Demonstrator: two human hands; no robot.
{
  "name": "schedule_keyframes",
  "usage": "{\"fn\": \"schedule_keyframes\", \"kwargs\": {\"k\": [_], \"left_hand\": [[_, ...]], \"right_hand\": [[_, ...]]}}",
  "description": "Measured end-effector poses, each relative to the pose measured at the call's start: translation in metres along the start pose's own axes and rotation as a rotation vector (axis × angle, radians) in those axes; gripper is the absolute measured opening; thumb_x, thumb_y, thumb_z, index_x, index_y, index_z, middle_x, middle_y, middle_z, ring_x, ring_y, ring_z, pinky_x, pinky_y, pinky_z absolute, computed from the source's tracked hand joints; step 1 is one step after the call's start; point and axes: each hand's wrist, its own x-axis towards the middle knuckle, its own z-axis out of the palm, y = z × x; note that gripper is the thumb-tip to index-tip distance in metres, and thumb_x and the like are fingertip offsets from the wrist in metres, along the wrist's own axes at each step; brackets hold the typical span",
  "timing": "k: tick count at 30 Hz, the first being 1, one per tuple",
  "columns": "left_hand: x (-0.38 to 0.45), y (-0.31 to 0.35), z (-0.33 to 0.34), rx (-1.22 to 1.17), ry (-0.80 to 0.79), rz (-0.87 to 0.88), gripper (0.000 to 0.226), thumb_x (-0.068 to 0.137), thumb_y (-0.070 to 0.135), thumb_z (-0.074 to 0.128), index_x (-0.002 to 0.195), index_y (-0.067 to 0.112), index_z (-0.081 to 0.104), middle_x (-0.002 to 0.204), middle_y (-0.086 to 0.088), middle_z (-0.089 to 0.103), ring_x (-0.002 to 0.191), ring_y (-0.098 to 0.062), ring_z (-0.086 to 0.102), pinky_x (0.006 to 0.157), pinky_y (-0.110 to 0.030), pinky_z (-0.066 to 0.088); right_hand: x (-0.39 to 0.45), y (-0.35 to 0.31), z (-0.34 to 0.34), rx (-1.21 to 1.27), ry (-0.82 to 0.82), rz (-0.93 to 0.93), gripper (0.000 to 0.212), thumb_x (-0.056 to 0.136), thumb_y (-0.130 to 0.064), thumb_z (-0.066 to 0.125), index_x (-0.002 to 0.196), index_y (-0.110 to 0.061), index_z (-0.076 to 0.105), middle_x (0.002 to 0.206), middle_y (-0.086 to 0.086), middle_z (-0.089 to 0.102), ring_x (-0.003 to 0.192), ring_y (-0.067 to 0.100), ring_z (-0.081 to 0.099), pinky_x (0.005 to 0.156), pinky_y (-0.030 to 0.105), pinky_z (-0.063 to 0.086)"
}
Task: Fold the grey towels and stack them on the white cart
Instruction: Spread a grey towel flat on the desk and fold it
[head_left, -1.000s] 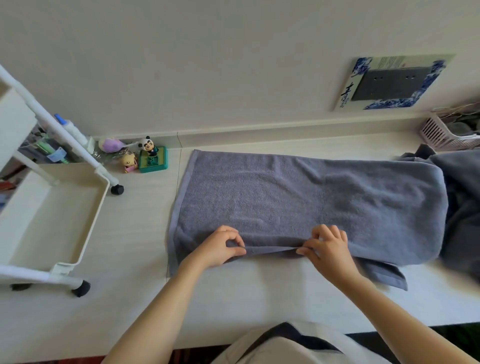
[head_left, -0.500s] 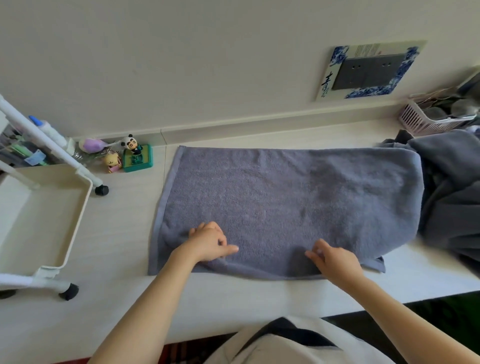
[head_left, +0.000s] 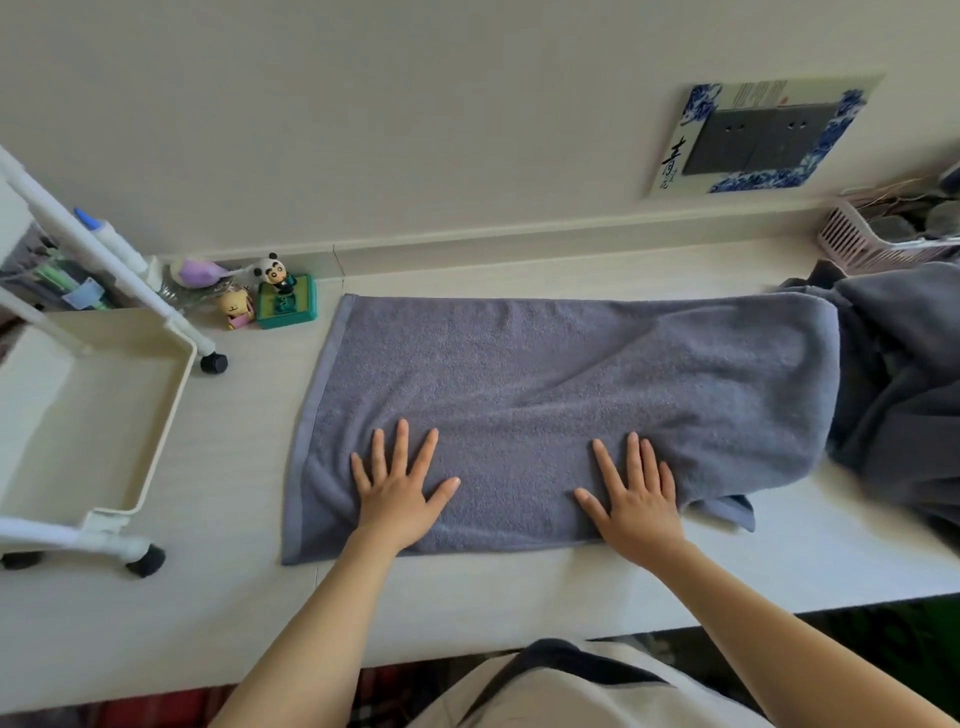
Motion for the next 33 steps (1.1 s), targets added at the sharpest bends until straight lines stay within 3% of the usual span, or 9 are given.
{"fn": "schedule_keyframes", "kwargs": {"k": [4, 7, 10, 14, 19, 23, 26, 29, 33], "left_hand": [[-0.017, -0.021, 0.004, -0.039, 0.01, -0.093, 0.09, 0.065, 0.082, -0.004, 0.145, 0.042, -0.015, 0.155, 0.0, -0.026, 0.141, -0.03, -0.025, 0.11, -0.058, -0.013], [-0.028, -0.033, 0.004, -0.049, -0.014, -0.136, 0.077, 0.085, 0.075, 0.016, 0.146, 0.04, -0.016, 0.154, -0.001, -0.029, 0.14, -0.031, -0.028, 0.111, -0.058, -0.014], [-0.035, -0.03, 0.006, -0.065, -0.023, -0.105, 0.075, 0.089, 0.07, 0.017, 0.146, 0.038, -0.019, 0.152, -0.004, -0.033, 0.139, -0.031, -0.031, 0.11, -0.059, -0.017], [-0.036, -0.016, 0.011, -0.072, 0.042, -0.031, 0.084, 0.073, 0.077, -0.007, 0.144, 0.036, -0.023, 0.152, -0.003, -0.033, 0.139, -0.028, -0.031, 0.111, -0.055, -0.019], [-0.034, -0.015, 0.021, 0.031, 0.102, -0.012, 0.087, 0.067, 0.075, -0.028, 0.142, 0.032, -0.024, 0.151, -0.003, -0.03, 0.142, -0.033, -0.022, 0.11, -0.057, -0.017], [-0.036, -0.015, 0.026, 0.031, 0.161, -0.023, 0.073, 0.089, 0.067, 0.001, 0.15, 0.025, 0.007, 0.158, -0.012, 0.008, 0.144, -0.037, 0.008, 0.111, -0.058, -0.004], [-0.034, 0.001, 0.018, -0.019, 0.19, 0.011, 0.072, 0.088, 0.064, 0.009, 0.149, 0.026, 0.0, 0.158, -0.011, 0.0, 0.146, -0.032, 0.0, 0.113, -0.054, -0.01], [-0.025, 0.029, 0.003, -0.072, 0.214, 0.083, 0.073, 0.086, 0.063, 0.006, 0.149, 0.027, -0.004, 0.158, -0.007, -0.009, 0.146, -0.026, -0.006, 0.114, -0.05, -0.013], [-0.003, 0.076, -0.018, -0.098, 0.152, 0.154, 0.073, 0.086, 0.063, 0.0, 0.15, 0.029, -0.008, 0.157, -0.004, -0.018, 0.146, -0.02, -0.013, 0.117, -0.045, -0.01]], "right_hand": [[0.017, -0.018, -0.005, -0.009, -0.012, -0.113, 0.104, 0.052, -0.081, -0.034, 0.144, -0.035, -0.02, 0.156, 0.013, -0.017, 0.145, 0.028, -0.013, 0.115, 0.043, -0.007], [0.02, -0.028, -0.005, -0.037, -0.014, -0.176, 0.098, 0.053, -0.08, -0.035, 0.139, -0.034, -0.028, 0.156, 0.012, -0.018, 0.145, 0.028, -0.014, 0.116, 0.043, -0.007], [0.007, -0.026, 0.0, -0.056, 0.013, -0.162, 0.091, 0.059, -0.078, -0.032, 0.138, -0.034, -0.028, 0.157, 0.013, -0.015, 0.145, 0.03, -0.01, 0.116, 0.044, -0.005], [-0.014, -0.019, 0.011, -0.014, 0.062, -0.073, 0.089, 0.072, -0.079, -0.019, 0.146, -0.031, -0.006, 0.157, 0.017, 0.006, 0.144, 0.036, 0.009, 0.116, 0.049, 0.009], [-0.018, -0.02, 0.009, -0.054, 0.046, -0.043, 0.095, 0.061, -0.077, -0.032, 0.144, -0.034, -0.017, 0.158, 0.015, -0.004, 0.145, 0.034, 0.001, 0.115, 0.046, 0.003], [-0.016, -0.022, 0.0, -0.052, 0.06, -0.034, 0.087, 0.083, -0.073, -0.006, 0.144, -0.027, 0.035, 0.145, 0.02, 0.039, 0.131, 0.038, 0.039, 0.105, 0.051, 0.032], [-0.01, -0.014, -0.009, -0.006, 0.197, -0.072, 0.078, 0.091, -0.065, 0.008, 0.129, -0.018, 0.056, 0.129, 0.018, 0.055, 0.116, 0.038, 0.052, 0.098, 0.048, 0.035], [0.005, 0.003, -0.024, 0.081, 0.353, 0.016, 0.068, 0.088, -0.061, 0.025, 0.13, -0.015, 0.054, 0.134, 0.018, 0.049, 0.123, 0.038, 0.042, 0.102, 0.046, 0.02], [0.029, 0.042, -0.049, 0.335, 0.459, 0.35, 0.066, 0.088, -0.049, 0.043, 0.143, -0.012, 0.035, 0.148, 0.024, 0.028, 0.137, 0.039, 0.022, 0.111, 0.047, 0.01]]}}
